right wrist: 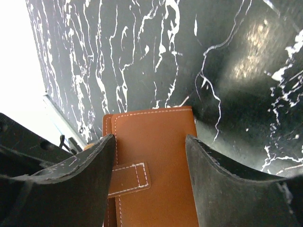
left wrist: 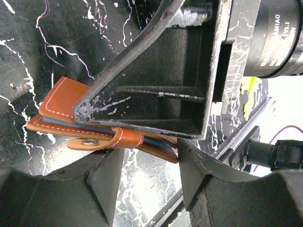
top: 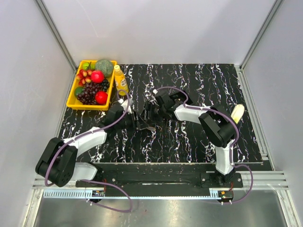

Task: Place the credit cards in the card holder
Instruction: Close the card holder at the center of the board.

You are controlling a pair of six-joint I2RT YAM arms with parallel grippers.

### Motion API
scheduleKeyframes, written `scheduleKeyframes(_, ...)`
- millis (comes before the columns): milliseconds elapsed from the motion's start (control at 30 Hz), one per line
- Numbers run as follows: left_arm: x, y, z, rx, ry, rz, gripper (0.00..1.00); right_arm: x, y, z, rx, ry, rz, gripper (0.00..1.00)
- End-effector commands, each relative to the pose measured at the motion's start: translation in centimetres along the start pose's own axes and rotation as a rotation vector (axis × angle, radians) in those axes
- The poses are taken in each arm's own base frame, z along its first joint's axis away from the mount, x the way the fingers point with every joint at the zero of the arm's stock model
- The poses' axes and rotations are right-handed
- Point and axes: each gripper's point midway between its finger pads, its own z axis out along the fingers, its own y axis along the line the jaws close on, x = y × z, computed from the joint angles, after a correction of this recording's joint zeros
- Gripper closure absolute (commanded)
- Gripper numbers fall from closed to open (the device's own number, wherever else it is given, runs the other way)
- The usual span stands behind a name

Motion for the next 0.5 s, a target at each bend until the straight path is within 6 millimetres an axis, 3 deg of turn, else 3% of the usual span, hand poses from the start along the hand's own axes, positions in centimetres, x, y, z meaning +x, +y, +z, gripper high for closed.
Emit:
scheduleKeyframes(0,-4.7,-1.1,0.1,-0.027,-0.117,0.126,0.48,4.3,-0.3,-0.8,-0.028,0.153,0.054,0.35)
scheduleKeyframes(67,-5.9,-1.5,-0.2,-0.041,-0.14,0.148,0.47,4.5,-0.8,-1.0,-0.007,0.137,0.062,0.33)
scheduleKeyframes(300,-6.7,-1.6,-0.8,-0.067,-0.164,0.175,0.46,2.8,-2.8,-3.3,0.119,0.02,0.036,0.31)
scheduleKeyframes(467,-7.1,-2.0,-0.5,-0.038,-0.197,0.158,0.47,2.1,-3.5,-4.4,0.101,-0.002,0.072,0.42)
